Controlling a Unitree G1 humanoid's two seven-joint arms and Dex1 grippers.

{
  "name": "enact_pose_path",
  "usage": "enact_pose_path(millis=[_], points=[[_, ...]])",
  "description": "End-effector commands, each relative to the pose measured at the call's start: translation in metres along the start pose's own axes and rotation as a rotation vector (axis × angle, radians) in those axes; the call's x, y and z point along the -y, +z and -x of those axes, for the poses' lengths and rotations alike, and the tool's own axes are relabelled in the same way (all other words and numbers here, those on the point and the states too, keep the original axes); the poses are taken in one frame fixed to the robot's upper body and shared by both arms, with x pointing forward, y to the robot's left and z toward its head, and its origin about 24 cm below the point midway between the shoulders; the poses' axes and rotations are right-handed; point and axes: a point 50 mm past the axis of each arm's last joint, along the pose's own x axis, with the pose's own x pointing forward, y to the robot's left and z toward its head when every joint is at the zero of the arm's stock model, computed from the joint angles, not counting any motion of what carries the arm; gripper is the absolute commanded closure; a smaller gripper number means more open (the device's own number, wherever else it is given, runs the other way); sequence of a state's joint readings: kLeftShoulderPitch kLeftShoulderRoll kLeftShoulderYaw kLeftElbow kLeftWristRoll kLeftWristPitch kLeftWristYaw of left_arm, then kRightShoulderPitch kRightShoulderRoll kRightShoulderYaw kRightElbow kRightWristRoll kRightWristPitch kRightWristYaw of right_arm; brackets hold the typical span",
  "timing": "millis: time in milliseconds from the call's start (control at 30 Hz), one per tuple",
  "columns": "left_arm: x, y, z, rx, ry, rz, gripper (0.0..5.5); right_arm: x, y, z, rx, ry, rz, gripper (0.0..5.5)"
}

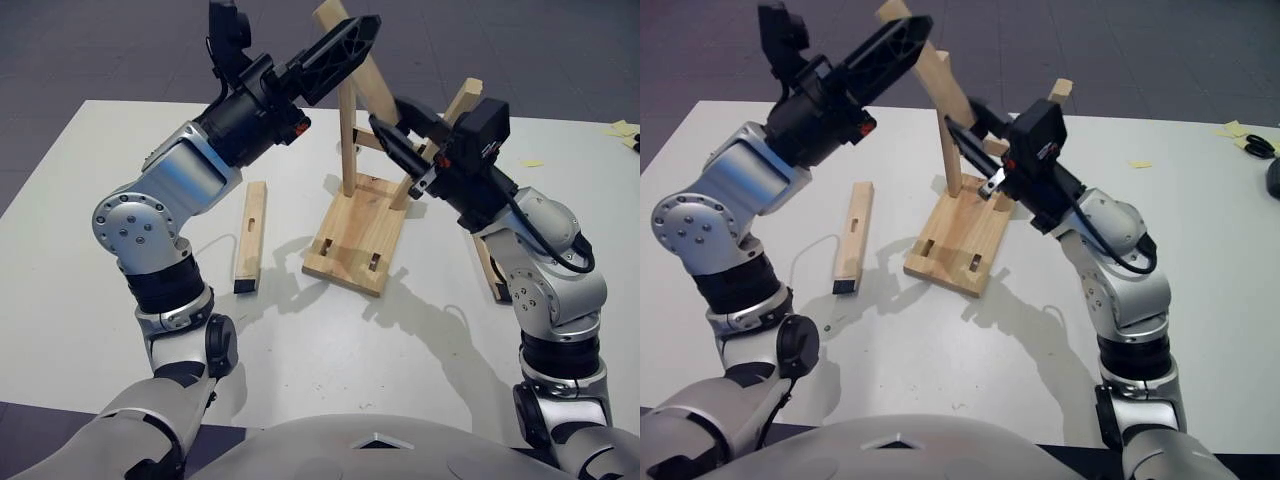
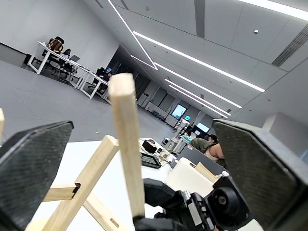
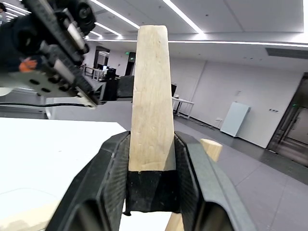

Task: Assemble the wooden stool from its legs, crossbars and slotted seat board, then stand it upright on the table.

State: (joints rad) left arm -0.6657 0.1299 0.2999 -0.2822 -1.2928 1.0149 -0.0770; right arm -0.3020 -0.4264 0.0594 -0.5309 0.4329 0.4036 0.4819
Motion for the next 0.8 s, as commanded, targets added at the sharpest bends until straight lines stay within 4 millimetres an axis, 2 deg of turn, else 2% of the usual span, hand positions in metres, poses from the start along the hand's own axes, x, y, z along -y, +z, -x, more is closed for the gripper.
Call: enact_pose_path(millis=[33, 433, 767, 800], points=[[0.0025, -0.0016, -0.0006, 0.002, -0.016, 0.018, 0.86, -0.0051, -0.0020, 0.0007, -0.017, 0.023, -0.014, 4.19], [0.0061, -0.0006, -0.0025, -0.006, -0.007, -0.026, 2.83, -0.0054, -0.0034, 0.0004, -0.026, 0.001, 0.040, 4.19], [0.0010, 0.0001, -0.0051, 0.018, 0.041, -0.049, 4.31, -0.0033, -0.0059, -0.0010, -0.031, -0.037, 0.064, 4.19], [0.0010, -0.0001, -0.0053, 0.016, 0.045, -0.059, 4.58, -0.0023, -0.0058, -0.0011, -0.031, -0.044, 0.070, 4.19]])
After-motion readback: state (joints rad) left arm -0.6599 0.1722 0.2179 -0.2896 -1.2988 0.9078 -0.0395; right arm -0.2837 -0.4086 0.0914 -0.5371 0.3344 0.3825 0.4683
